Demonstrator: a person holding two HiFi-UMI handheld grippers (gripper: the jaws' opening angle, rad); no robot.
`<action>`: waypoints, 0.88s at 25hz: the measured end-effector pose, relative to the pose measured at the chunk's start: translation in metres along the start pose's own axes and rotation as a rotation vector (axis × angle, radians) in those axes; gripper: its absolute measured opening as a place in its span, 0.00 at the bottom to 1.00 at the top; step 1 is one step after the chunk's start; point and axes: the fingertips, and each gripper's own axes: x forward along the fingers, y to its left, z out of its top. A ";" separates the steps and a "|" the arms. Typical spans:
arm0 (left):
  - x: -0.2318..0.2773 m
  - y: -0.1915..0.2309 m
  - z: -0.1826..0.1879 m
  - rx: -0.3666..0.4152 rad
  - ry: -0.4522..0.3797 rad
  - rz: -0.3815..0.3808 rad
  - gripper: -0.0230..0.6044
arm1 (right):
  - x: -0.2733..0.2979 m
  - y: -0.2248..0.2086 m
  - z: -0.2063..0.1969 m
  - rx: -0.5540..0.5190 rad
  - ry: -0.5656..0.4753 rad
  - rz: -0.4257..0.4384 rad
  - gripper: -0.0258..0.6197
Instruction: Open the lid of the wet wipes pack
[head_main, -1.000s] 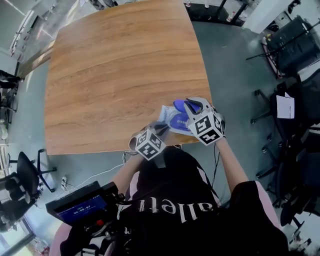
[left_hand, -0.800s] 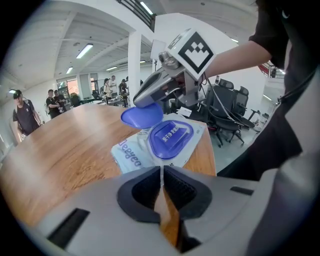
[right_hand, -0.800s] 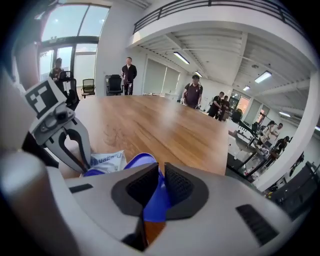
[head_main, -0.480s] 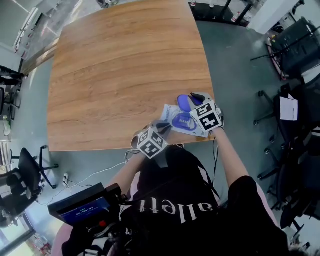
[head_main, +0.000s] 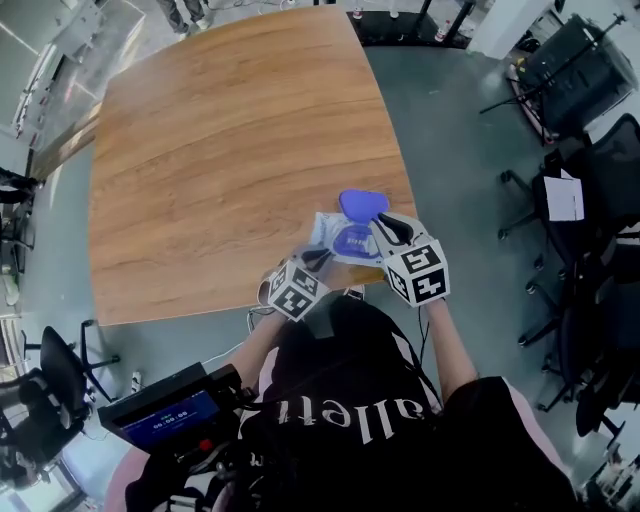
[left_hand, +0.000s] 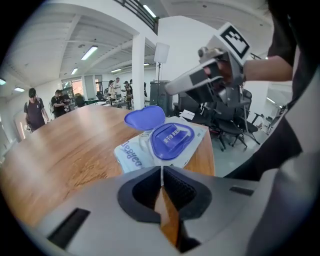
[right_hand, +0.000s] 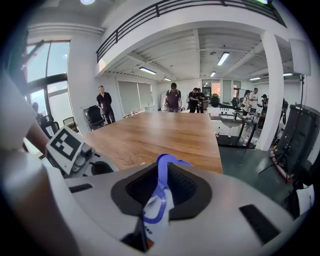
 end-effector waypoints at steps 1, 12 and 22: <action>-0.004 0.001 0.003 -0.019 -0.015 -0.001 0.07 | -0.006 0.007 -0.005 0.010 0.000 -0.002 0.11; -0.116 -0.008 0.017 -0.120 -0.205 -0.050 0.07 | -0.050 0.104 -0.030 0.198 -0.048 -0.047 0.11; -0.169 -0.052 0.000 -0.171 -0.265 -0.158 0.04 | -0.066 0.171 -0.040 0.252 -0.111 -0.099 0.11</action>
